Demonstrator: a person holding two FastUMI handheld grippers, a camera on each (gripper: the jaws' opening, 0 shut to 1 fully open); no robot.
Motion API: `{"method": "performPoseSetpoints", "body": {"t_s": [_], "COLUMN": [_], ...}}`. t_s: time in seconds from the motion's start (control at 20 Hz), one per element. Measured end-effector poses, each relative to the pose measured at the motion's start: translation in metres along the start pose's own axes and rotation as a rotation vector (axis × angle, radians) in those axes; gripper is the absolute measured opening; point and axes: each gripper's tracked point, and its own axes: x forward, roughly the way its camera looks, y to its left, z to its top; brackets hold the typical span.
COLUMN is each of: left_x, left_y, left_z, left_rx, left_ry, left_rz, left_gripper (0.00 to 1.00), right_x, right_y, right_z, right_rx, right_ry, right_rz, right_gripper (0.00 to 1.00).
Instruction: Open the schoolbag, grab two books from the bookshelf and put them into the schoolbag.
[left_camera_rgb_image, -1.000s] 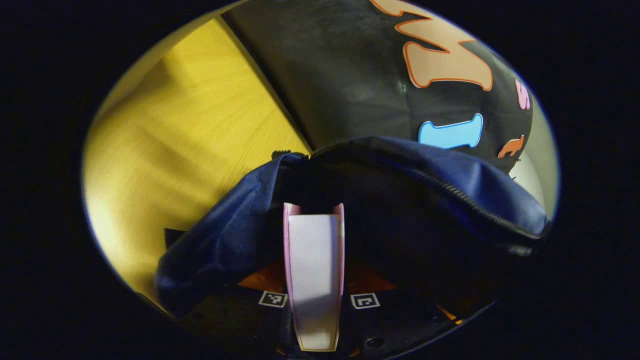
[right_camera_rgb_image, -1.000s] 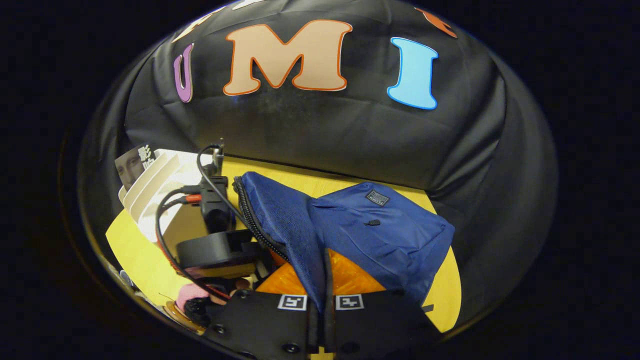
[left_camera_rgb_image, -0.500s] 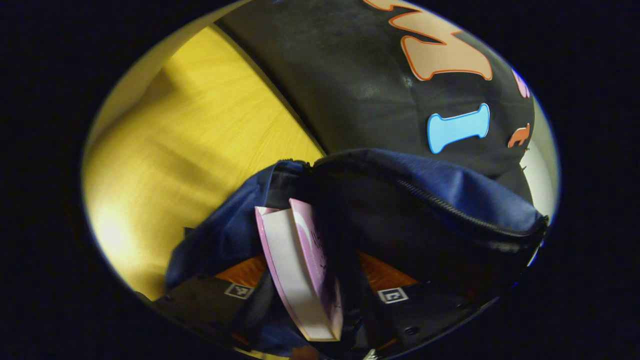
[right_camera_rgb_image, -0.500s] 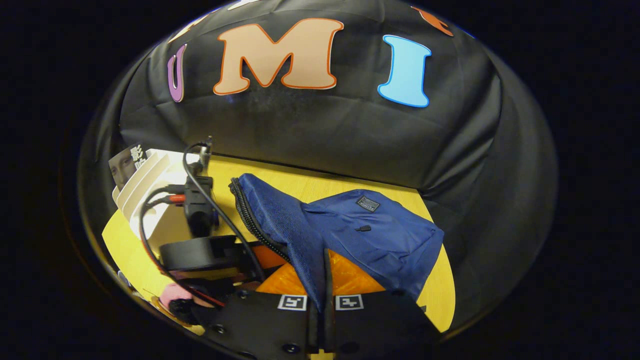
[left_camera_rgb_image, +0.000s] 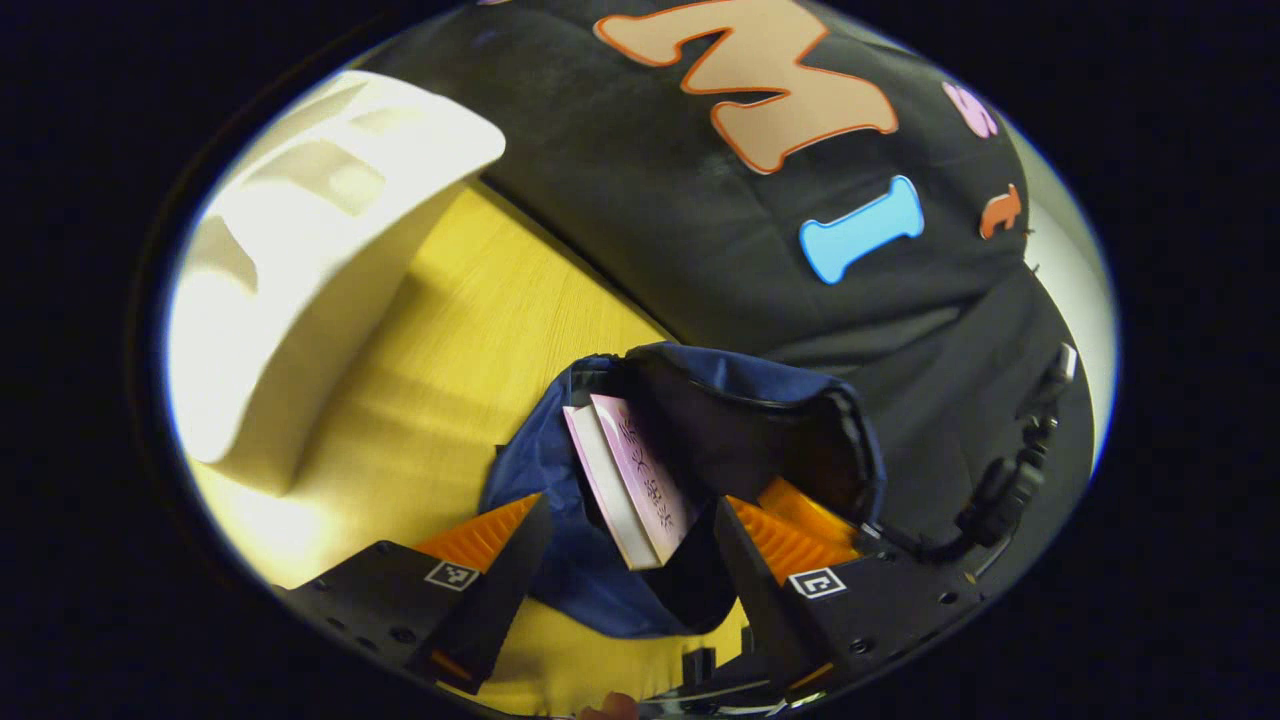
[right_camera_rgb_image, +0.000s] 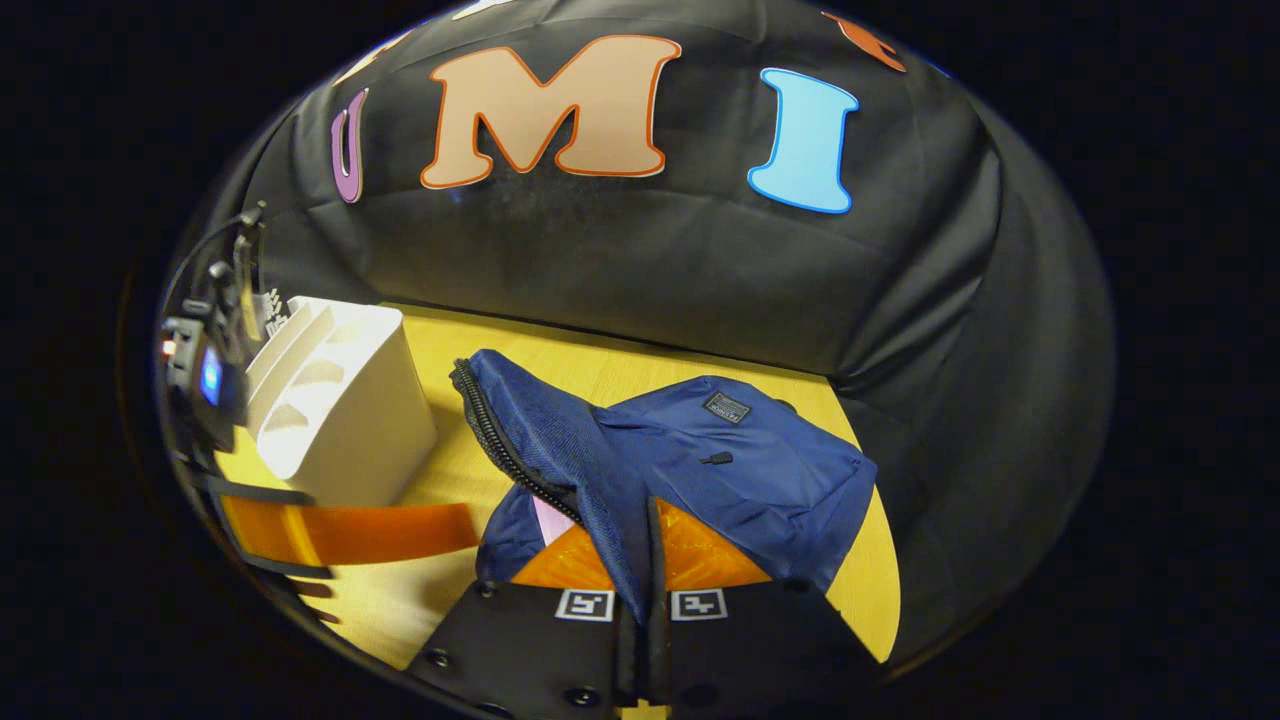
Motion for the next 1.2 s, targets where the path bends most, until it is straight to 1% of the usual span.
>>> {"method": "performPoseSetpoints", "body": {"t_s": [0.05, 0.1, 0.2, 0.3, 0.45, 0.5, 0.65, 0.7, 0.8, 0.85, 0.95, 1.05, 1.1, 1.15, 1.2], "left_x": [-0.018, -0.036, -0.074, -0.11, -0.166, -0.192, -0.244, -0.258, -0.285, -0.295, -0.313, -0.316, -0.314, -0.309, -0.303], "left_y": [0.0, -0.001, 0.002, 0.008, 0.019, 0.025, 0.055, 0.065, 0.09, 0.102, 0.132, 0.167, 0.183, 0.198, 0.211], "left_z": [0.009, 0.021, 0.055, 0.098, 0.159, 0.181, 0.235, 0.249, 0.274, 0.284, 0.307, 0.322, 0.327, 0.329, 0.332], "left_rx": [0.045, 0.092, 0.165, 0.215, 0.259, 0.287, 0.379, 0.389, 0.374, 0.37, 0.4, 0.442, 0.46, 0.476, 0.487], "left_ry": [-0.008, -0.02, -0.076, -0.163, -0.29, -0.336, -0.439, -0.464, -0.506, -0.517, -0.52, -0.461, -0.421, -0.373, -0.327], "left_rz": [0.013, 0.024, 0.071, 0.122, 0.185, 0.222, 0.349, 0.386, 0.435, 0.459, 0.5, 0.553, 0.567, 0.57, 0.572], "left_gripper": [0.95, 0.95, 0.95, 0.95, 0.95, 0.94, 0.95, 0.94, 0.94, 0.94, 0.94, 0.94, 0.9, 0.9, 0.94], "right_x": [-0.002, -0.002, -0.003, -0.002, -0.005, -0.006, -0.005, -0.006, -0.006, -0.005, -0.005, -0.005, -0.006, -0.006, -0.006], "right_y": [0.0, -0.001, -0.003, -0.006, -0.008, -0.009, -0.008, -0.008, -0.008, -0.007, -0.006, -0.005, -0.004, -0.004, -0.003], "right_z": [0.0, 0.001, 0.003, 0.005, 0.005, 0.006, 0.009, 0.009, 0.011, 0.01, 0.009, 0.01, 0.01, 0.01, 0.01], "right_rx": [-0.013, -0.017, -0.004, -0.008, -0.05, -0.072, -0.108, -0.113, -0.124, -0.121, -0.115, -0.117, -0.114, -0.11, -0.109], "right_ry": [0.002, -0.002, -0.003, -0.013, -0.033, -0.04, -0.056, -0.06, -0.065, -0.062, -0.058, -0.051, -0.048, -0.044, -0.042], "right_rz": [-0.004, -0.012, -0.03, -0.057, -0.098, -0.113, -0.151, -0.163, -0.181, -0.184, -0.191, -0.198, -0.202, -0.205, -0.209], "right_gripper": [0.08, 0.05, 0.07, 0.07, 0.05, 0.07, 0.05, 0.05, 0.07, 0.07, 0.07, 0.06, 0.07, 0.07, 0.07]}}
